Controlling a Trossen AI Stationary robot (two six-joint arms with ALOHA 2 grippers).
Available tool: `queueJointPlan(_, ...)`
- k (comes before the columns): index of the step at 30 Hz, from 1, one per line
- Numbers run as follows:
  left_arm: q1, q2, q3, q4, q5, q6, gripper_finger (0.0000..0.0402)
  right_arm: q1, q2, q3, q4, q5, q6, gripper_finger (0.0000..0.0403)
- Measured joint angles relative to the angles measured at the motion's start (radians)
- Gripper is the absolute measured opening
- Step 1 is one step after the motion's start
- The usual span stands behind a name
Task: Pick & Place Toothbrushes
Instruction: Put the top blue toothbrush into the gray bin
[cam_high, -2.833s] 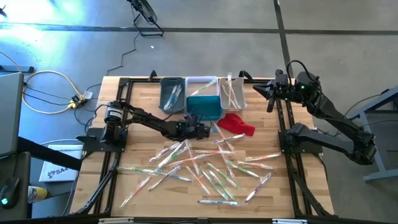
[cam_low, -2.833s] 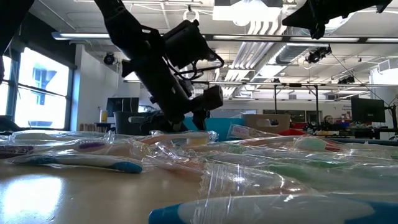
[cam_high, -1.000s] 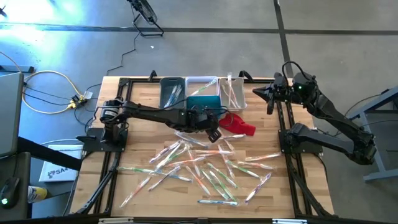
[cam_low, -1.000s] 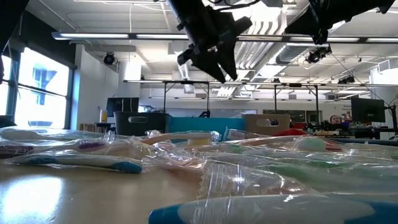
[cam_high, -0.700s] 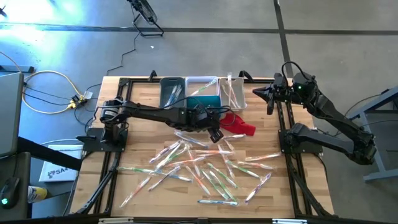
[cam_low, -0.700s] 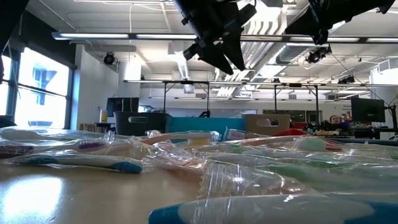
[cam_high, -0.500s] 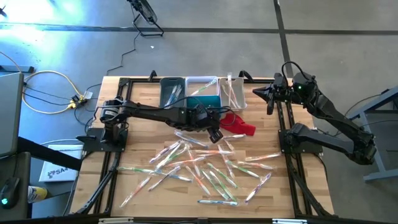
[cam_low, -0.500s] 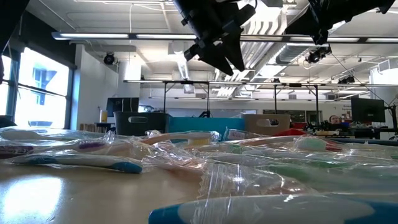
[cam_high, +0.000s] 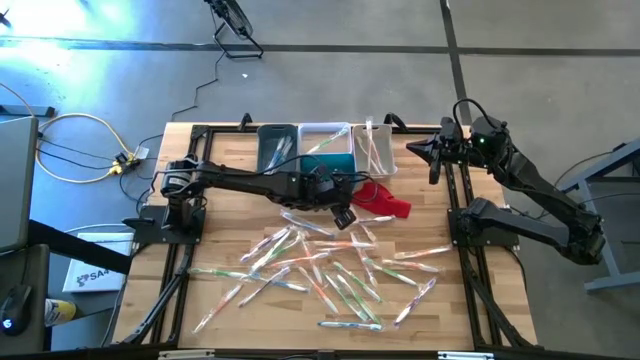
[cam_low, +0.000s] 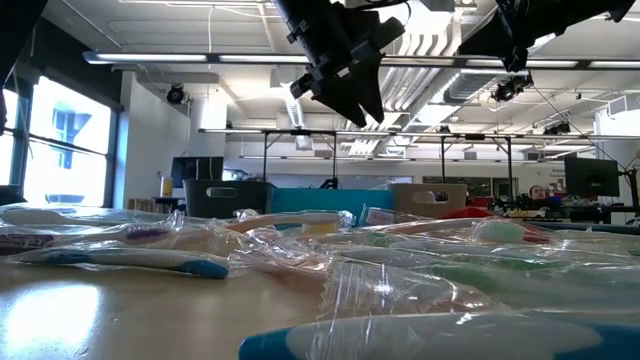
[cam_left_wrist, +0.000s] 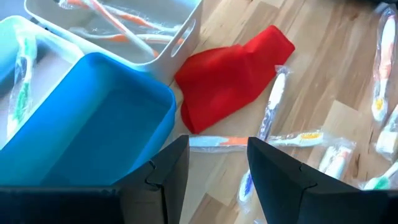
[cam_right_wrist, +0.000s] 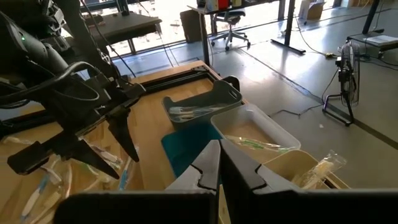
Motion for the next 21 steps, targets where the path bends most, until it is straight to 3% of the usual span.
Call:
queueJointPlan(10, -0.002, -0.002, -0.01, -0.012, -0.012, -0.013, 0.0159, 0.0, 0.015, 0.0, 0.0, 0.087, 0.0, 0.0004)
queueJointPlan(16, -0.002, -0.019, -0.146, 0.115, 0.02, -0.066, 0.0159, 0.0, 0.019, 0.0, 0.007, 0.087, 0.0, 0.0004)
queueJointPlan(21, 0.006, -0.114, -0.235, 0.169, 0.012, -0.057, 0.0159, 0.0, 0.028, 0.0, 0.049, 0.088, 0.011, 0.0004)
